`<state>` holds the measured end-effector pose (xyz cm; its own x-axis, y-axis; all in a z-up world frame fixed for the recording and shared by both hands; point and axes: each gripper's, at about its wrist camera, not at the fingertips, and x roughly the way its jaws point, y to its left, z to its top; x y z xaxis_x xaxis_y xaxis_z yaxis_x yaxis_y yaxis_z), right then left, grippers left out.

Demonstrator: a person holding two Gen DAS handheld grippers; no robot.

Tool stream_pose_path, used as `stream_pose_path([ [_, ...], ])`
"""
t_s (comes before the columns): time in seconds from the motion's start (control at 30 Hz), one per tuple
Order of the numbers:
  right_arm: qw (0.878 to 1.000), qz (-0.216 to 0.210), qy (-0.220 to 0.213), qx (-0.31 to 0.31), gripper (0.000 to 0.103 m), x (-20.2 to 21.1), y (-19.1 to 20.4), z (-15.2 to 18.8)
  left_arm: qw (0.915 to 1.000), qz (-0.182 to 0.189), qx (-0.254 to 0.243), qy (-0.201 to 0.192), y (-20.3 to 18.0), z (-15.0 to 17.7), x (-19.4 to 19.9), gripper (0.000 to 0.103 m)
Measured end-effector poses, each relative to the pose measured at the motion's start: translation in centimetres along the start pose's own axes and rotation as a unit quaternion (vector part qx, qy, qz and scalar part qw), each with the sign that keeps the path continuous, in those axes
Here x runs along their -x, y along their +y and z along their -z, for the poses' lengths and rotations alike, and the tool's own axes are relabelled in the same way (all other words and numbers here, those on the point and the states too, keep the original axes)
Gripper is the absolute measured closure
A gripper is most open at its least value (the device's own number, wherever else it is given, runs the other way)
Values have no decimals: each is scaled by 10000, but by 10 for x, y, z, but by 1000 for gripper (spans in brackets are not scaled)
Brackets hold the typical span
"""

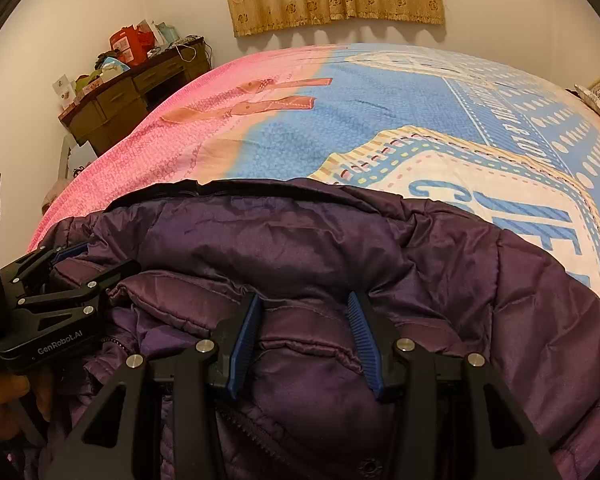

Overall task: Fold large clothes
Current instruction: 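Lift the collar with both tools and fold it over onto the hem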

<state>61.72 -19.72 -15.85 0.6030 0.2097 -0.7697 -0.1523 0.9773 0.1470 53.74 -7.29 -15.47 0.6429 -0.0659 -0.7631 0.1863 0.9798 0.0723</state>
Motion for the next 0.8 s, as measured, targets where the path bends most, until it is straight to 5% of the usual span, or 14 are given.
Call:
stream_pose_path([
  [0.63, 9996, 232, 36, 183, 55, -2, 6, 1, 10000, -95, 9, 20, -2, 0, -4, 27],
  [0.8, 9978, 491, 134, 414, 55, -5, 16, -2, 9995, -313, -6, 79, -3, -4, -7, 16],
])
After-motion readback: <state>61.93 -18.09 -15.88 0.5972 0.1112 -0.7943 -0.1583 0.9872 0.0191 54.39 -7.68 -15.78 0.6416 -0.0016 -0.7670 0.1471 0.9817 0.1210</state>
